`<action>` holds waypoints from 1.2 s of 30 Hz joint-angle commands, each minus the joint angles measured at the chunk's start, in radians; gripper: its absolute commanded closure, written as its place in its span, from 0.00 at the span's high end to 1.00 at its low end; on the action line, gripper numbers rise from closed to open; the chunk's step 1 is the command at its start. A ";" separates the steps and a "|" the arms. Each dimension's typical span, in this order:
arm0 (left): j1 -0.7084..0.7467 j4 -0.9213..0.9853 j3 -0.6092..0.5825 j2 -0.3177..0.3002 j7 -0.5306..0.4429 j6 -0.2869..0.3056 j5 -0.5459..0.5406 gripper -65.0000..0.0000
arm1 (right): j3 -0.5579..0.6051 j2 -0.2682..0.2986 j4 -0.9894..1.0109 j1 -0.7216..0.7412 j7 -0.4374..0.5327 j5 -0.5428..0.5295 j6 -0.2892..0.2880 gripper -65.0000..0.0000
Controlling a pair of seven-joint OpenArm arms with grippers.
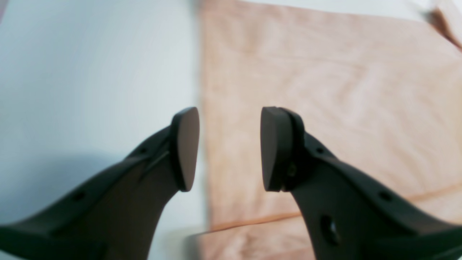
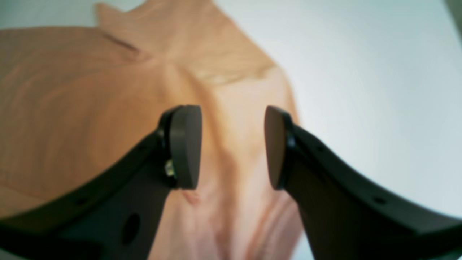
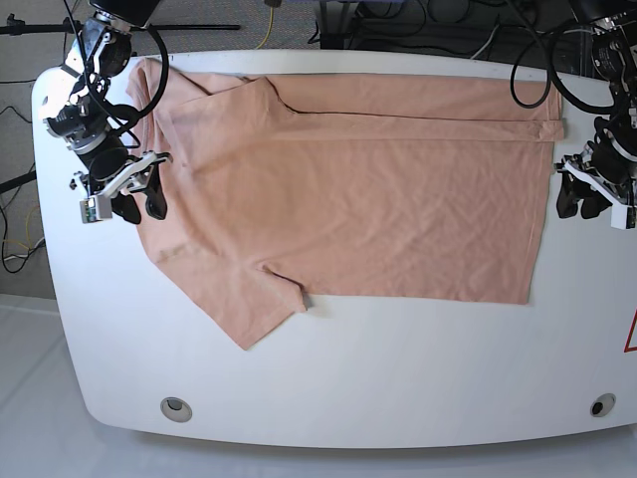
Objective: Fold the T-shirt properly
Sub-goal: 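Move both open grippers along the shirt sides to the hem corners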
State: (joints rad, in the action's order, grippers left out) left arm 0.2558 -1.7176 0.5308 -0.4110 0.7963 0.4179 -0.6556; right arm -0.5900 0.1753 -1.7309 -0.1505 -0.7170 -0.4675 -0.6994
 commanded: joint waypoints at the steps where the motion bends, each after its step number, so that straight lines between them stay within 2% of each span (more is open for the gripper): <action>1: -0.038 0.002 -0.013 -0.019 -0.024 0.004 -0.015 0.38 | 0.007 0.019 -0.018 0.031 0.013 -0.016 0.001 0.41; 11: -0.185 0.154 -0.090 -0.033 -0.046 0.000 0.015 0.38 | 0.043 0.034 0.058 0.152 0.006 0.011 0.006 0.43; 15: -0.248 0.275 -0.144 -0.044 -0.063 0.001 0.010 0.39 | 0.059 0.043 0.136 0.210 0.014 0.036 0.006 0.43; 17: -0.313 0.433 -0.213 -0.064 -0.092 -0.005 0.004 0.39 | 0.066 0.053 0.240 0.282 0.026 0.053 0.011 0.43; 23: -0.410 0.590 -0.274 -0.072 -0.125 -0.005 0.017 0.40 | 0.089 0.066 0.363 0.366 0.044 0.086 0.015 0.43; 36: -0.551 0.724 -0.329 -0.057 -0.176 -0.016 0.089 0.40 | 0.193 0.085 0.626 0.534 0.085 0.092 0.022 0.44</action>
State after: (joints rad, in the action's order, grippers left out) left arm -0.2623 -0.9939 0.2005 -0.4519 0.6350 0.4030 -0.5682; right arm -0.4252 0.2417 -1.1336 0.3279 -0.6594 -0.3637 -0.6804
